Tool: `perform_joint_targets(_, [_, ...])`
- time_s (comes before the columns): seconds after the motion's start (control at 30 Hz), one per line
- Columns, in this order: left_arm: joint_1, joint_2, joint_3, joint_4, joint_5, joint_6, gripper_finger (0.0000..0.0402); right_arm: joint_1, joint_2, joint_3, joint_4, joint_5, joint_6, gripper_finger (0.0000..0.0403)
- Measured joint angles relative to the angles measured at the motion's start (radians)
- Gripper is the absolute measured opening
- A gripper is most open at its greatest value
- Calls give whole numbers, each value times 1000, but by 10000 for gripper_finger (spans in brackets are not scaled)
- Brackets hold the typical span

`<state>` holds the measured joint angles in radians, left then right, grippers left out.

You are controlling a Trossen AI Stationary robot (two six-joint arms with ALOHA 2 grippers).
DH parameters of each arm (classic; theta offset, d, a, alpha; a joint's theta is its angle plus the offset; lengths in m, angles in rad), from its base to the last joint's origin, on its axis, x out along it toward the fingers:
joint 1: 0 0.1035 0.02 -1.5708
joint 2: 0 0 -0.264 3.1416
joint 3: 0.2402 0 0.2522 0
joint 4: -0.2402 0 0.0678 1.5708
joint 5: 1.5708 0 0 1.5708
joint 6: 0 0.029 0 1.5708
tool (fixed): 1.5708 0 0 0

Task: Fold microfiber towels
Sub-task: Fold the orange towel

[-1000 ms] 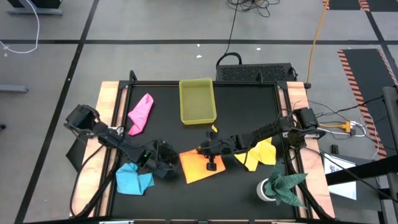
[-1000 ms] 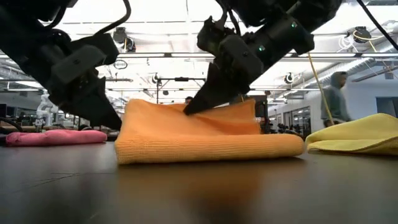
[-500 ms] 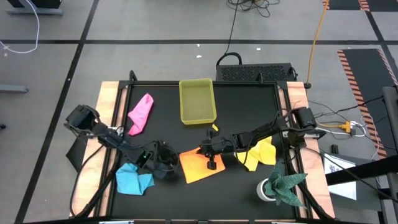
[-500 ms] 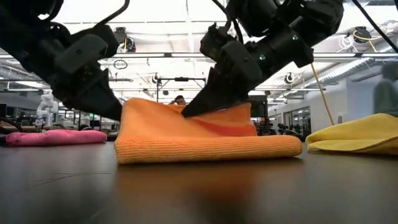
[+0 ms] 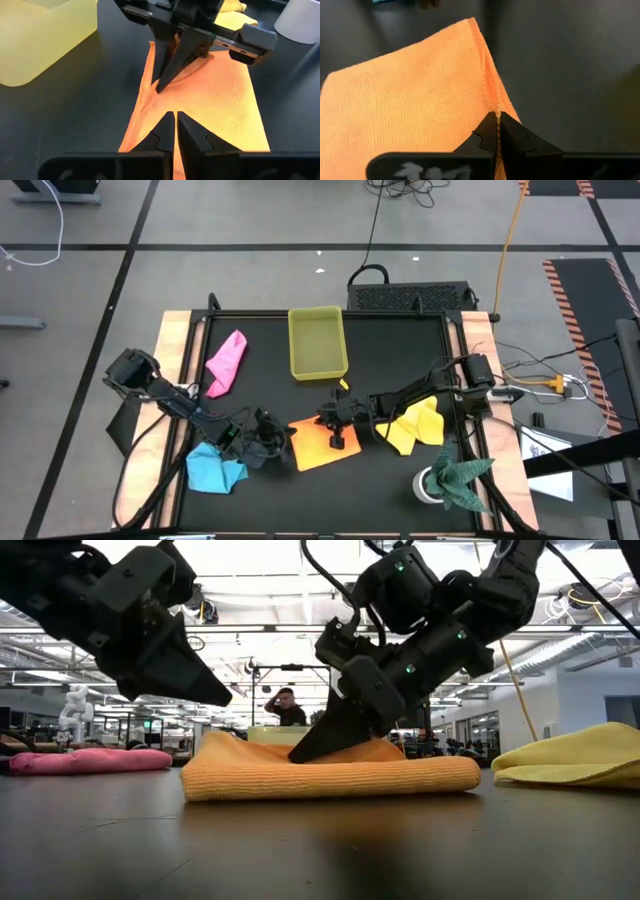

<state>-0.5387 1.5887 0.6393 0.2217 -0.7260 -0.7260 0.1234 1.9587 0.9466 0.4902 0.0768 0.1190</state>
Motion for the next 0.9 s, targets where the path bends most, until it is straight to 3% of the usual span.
perform_joint_targets(0.27, [0,6,0,-19,4,-1,21,0,0,0,7,0,0,3])
perform_joint_targets(0.7, [43,145,-1,-43,68,-11,21,0,0,0,6,5,-4,4])
perform_joint_targets(0.9, [65,158,0,-43,108,-28,21,1,-26,0,-49,110,-51,37])
